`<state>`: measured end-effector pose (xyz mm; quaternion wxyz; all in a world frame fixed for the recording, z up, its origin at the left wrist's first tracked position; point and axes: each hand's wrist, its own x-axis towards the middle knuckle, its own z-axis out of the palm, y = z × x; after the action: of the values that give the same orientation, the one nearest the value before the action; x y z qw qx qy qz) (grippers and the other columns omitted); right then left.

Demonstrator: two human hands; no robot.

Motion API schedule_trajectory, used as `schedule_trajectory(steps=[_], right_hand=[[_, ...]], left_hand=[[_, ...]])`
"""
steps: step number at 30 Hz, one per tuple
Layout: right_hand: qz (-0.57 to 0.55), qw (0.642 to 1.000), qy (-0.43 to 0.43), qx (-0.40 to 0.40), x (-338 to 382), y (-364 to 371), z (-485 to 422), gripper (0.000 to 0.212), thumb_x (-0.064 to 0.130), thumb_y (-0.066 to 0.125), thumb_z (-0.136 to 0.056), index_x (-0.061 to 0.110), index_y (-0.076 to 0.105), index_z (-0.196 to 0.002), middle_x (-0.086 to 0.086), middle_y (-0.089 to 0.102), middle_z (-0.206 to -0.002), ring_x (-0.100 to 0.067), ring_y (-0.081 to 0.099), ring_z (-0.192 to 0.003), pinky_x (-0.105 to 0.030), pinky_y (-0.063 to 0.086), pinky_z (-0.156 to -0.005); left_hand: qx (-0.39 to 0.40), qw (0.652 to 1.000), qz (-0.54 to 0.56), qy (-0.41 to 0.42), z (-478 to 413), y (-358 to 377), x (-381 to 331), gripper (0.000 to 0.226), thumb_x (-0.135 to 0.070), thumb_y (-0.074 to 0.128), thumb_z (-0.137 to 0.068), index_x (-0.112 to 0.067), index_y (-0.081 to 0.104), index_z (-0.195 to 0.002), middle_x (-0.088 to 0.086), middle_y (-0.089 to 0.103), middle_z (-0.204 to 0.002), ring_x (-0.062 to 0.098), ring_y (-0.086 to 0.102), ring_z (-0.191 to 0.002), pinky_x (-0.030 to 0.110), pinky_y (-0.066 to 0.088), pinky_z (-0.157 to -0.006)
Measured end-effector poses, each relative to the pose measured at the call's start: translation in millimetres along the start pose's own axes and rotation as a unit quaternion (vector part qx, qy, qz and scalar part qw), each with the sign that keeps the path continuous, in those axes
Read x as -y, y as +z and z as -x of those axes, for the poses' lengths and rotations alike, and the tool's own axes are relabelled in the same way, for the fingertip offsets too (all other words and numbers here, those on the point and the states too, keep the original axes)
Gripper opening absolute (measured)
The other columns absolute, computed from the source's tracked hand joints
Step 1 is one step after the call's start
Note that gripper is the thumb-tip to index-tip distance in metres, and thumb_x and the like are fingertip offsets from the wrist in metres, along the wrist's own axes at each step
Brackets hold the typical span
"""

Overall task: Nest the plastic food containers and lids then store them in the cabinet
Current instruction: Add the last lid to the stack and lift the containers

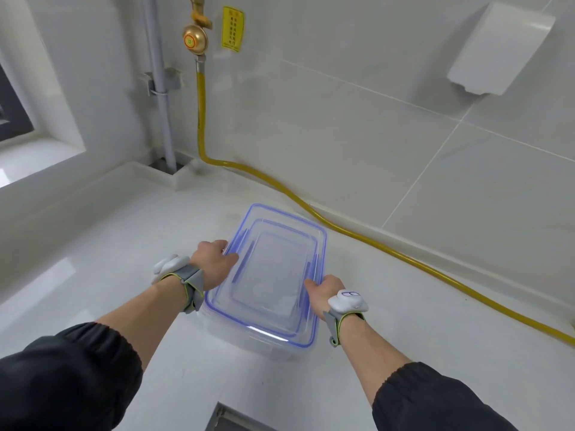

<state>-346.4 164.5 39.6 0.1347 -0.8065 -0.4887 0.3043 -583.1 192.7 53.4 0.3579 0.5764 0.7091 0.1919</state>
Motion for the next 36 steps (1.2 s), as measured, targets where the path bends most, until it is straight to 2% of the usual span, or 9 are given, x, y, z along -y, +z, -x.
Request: schedule_trajectory(steps=[4,8,13,16,21,25,30,35,36], right_hand=[[0.013,1.0,0.014,-0.013,1,4,-3,0.049,0.042,0.051,-0.088,0.001,0.053,-0.117,-0.018,0.06,-0.118,-0.036,0.062,-0.1,-0.032,0.047,-0.078],[0.019,0.999,-0.001,-0.029,-2,9,-5,0.034,0.041,0.051,-0.087,0.008,0.054,-0.092,-0.017,0.062,-0.104,-0.03,0.059,-0.078,-0.029,0.042,-0.068],[0.005,1.0,0.01,-0.016,-9,17,-4,0.047,0.04,0.05,-0.09,0.003,0.051,-0.119,-0.016,0.056,-0.117,-0.035,0.06,-0.098,-0.031,0.044,-0.08],[-0.007,1.0,0.014,-0.017,-9,20,-4,0.041,0.039,0.042,-0.095,0.006,0.049,-0.117,-0.016,0.059,-0.112,-0.036,0.059,-0.105,-0.036,0.046,-0.087],[-0.017,0.999,0.04,-0.024,-10,22,-4,0.049,0.039,0.031,-0.099,0.004,0.038,-0.134,-0.019,0.056,-0.13,-0.038,0.055,-0.115,-0.035,0.042,-0.091],[-0.037,0.997,0.056,-0.038,-12,18,-11,0.042,0.033,0.033,-0.098,0.003,0.037,-0.128,-0.022,0.063,-0.109,-0.038,0.06,-0.095,-0.032,0.039,-0.074],[-0.086,0.994,0.065,-0.031,-15,18,-18,0.04,0.029,0.037,-0.095,0.004,0.035,-0.126,-0.006,0.051,-0.068,-0.027,0.051,-0.064,-0.034,0.044,-0.068],[-0.18,0.975,0.122,-0.036,-12,16,-18,0.054,0.025,0.046,-0.092,-0.01,0.038,-0.132,-0.029,0.059,-0.118,-0.045,0.057,-0.104,-0.043,0.046,-0.087],[-0.168,0.977,0.124,-0.038,-13,16,-19,0.052,0.028,0.047,-0.091,-0.01,0.044,-0.125,-0.026,0.06,-0.112,-0.041,0.058,-0.099,-0.041,0.046,-0.082]], left_hand=[[0.01,1.0,-0.013,-0.007,-10,9,6,0.031,-0.027,0.049,-0.093,-0.004,0.06,-0.111,0.019,0.061,-0.112,0.037,0.058,-0.104,0.034,0.045,-0.084],[-0.001,1.0,-0.014,-0.011,-14,17,11,0.027,-0.021,0.043,-0.094,-0.012,0.042,-0.069,0.014,0.054,-0.079,0.032,0.051,-0.076,0.029,0.035,-0.066],[-0.002,0.999,-0.03,-0.017,-18,27,22,0.026,-0.025,0.041,-0.097,-0.008,0.055,-0.109,0.017,0.062,-0.114,0.036,0.058,-0.097,0.031,0.04,-0.081],[0.006,0.999,-0.03,-0.011,-22,27,23,0.02,-0.026,0.04,-0.096,-0.011,0.053,-0.098,0.017,0.063,-0.109,0.033,0.055,-0.085,0.03,0.039,-0.075],[-0.003,0.999,-0.007,-0.04,-19,37,20,0.036,-0.027,0.042,-0.096,-0.008,0.048,-0.126,0.017,0.06,-0.121,0.037,0.057,-0.105,0.032,0.042,-0.085],[-0.004,0.997,0.023,-0.075,-16,46,18,0.023,-0.03,0.045,-0.09,-0.012,0.044,-0.104,0.008,0.057,-0.084,0.023,0.053,-0.066,0.031,0.04,-0.064],[-0.005,0.992,0.065,-0.112,-18,42,16,0.035,-0.039,0.052,-0.079,-0.013,0.04,-0.1,0.008,0.056,-0.079,0.022,0.055,-0.066,0.032,0.044,-0.058],[0.018,0.987,0.081,-0.135,-21,36,17,0.065,-0.048,0.058,-0.075,-0.008,0.038,-0.123,0.013,0.061,-0.089,0.03,0.063,-0.078,0.035,0.052,-0.068],[0.017,0.988,0.076,-0.135,-21,37,18,0.067,-0.049,0.058,-0.076,-0.006,0.04,-0.124,0.012,0.06,-0.089,0.03,0.063,-0.079,0.037,0.053,-0.07]])
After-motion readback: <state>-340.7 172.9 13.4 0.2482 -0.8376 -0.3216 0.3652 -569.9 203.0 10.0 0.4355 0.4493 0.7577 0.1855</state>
